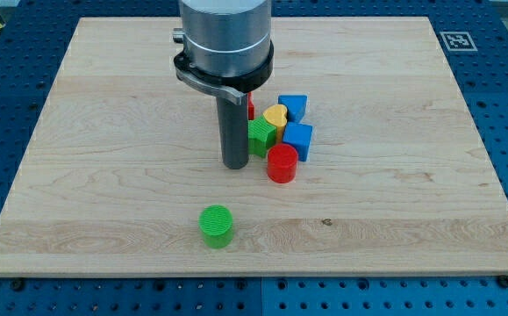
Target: Move red circle to the bottom of blue cube
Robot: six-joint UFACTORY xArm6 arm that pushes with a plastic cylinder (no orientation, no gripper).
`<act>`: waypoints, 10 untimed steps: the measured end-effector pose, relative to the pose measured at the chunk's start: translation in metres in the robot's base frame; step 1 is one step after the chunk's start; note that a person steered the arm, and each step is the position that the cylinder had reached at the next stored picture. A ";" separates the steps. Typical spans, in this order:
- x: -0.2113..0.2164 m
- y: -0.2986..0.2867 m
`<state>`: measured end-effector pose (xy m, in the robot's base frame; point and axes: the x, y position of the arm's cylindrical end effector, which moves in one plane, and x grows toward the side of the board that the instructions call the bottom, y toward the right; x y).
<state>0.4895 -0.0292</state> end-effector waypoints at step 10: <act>0.050 0.103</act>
<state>0.5393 0.0741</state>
